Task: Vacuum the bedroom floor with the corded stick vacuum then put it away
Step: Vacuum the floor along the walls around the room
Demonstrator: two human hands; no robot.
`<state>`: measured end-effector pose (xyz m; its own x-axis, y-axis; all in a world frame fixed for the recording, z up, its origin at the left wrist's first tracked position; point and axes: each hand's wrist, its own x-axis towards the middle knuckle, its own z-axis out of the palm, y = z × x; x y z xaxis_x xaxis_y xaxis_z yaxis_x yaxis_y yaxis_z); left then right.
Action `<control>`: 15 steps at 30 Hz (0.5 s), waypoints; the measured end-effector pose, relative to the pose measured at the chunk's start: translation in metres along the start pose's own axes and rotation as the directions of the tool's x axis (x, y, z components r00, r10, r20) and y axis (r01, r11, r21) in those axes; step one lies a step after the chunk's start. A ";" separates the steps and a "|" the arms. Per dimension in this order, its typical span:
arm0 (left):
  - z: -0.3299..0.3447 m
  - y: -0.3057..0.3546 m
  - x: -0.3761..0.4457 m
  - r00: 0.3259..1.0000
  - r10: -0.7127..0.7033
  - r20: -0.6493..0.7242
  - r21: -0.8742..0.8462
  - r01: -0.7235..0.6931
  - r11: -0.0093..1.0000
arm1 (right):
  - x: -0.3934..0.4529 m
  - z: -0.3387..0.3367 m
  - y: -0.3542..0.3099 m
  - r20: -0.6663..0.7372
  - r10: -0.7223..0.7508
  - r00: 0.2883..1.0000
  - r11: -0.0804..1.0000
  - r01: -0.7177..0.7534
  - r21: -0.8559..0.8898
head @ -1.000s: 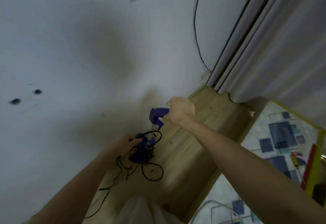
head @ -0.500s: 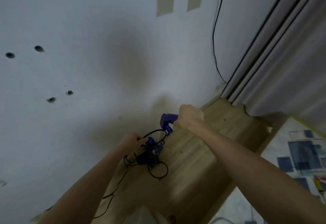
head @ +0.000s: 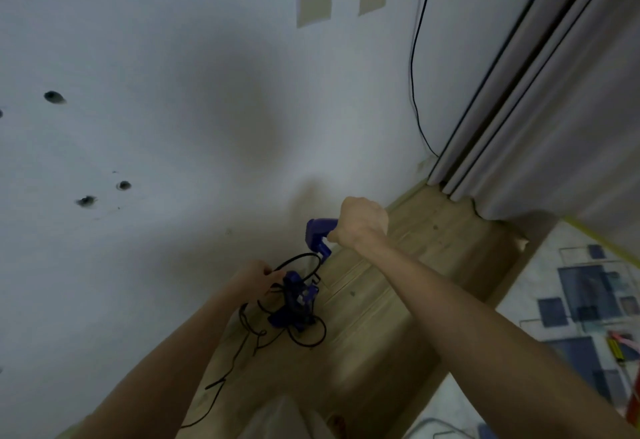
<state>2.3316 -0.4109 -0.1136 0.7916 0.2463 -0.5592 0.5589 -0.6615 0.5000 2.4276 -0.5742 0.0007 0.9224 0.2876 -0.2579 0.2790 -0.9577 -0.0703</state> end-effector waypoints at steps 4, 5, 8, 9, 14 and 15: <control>-0.004 -0.003 -0.001 1.000 0.008 -0.028 0.011 -0.007 1.000 | -0.002 -0.004 0.008 -0.007 0.006 1.000 1.000 -0.006 -0.016; -0.004 -0.003 -0.002 1.000 0.011 -0.029 0.027 -0.010 1.000 | -0.005 -0.005 0.014 -0.011 0.011 1.000 1.000 -0.011 -0.019; -0.001 0.000 -0.002 0.999 0.039 -0.023 0.072 -0.037 0.997 | -0.022 -0.003 0.041 -0.014 0.045 0.999 0.999 -0.045 -0.005; 0.001 0.005 -0.002 0.998 0.056 -0.015 0.079 -0.054 0.995 | -0.028 0.001 0.050 -0.019 0.058 0.998 0.998 -0.058 0.000; 0.022 0.036 0.003 0.993 0.112 0.032 0.154 -0.116 0.981 | -0.066 0.029 0.084 -0.046 0.135 0.990 0.989 -0.132 0.060; 0.026 0.039 0.006 0.991 0.128 0.034 0.167 -0.132 0.977 | -0.075 0.036 0.089 -0.046 0.149 0.988 0.986 -0.146 0.076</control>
<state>2.3515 -0.4541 -0.1145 0.8479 0.1349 -0.5127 0.4001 -0.7973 0.4519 2.3741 -0.6814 -0.0207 0.9651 0.1412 -0.2207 0.1206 -0.9872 -0.1046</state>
